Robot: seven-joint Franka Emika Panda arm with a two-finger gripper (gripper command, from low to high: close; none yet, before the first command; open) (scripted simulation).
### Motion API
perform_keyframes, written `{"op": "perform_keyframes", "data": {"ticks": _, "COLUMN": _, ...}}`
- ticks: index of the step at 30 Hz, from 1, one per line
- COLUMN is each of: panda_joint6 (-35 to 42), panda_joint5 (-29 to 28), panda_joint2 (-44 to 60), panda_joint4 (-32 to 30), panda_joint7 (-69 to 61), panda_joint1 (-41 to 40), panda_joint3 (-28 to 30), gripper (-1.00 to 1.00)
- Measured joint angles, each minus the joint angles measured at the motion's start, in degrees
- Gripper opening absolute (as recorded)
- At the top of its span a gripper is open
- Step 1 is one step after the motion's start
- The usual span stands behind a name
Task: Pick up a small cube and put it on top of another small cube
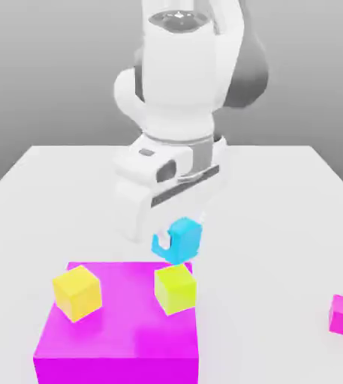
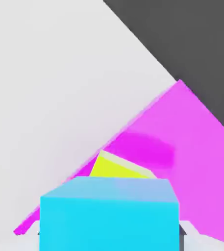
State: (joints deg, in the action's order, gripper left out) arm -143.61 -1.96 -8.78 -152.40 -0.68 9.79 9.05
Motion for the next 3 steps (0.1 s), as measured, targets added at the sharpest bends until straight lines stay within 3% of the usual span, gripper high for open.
{"op": "perform_keyframes", "data": {"ticks": 1, "panda_joint6": -1.49, "panda_joint5": 0.10, "panda_joint2": 1.12, "panda_joint4": -0.38, "panda_joint7": -0.15, "panda_joint1": 0.01, "panda_joint3": 0.07, "gripper": 1.00}}
{"op": "perform_keyframes", "data": {"ticks": 3, "panda_joint6": -1.49, "panda_joint5": 0.10, "panda_joint2": 1.12, "panda_joint4": -0.38, "panda_joint7": -0.15, "panda_joint1": 0.01, "panda_joint3": 0.07, "gripper": 1.00}}
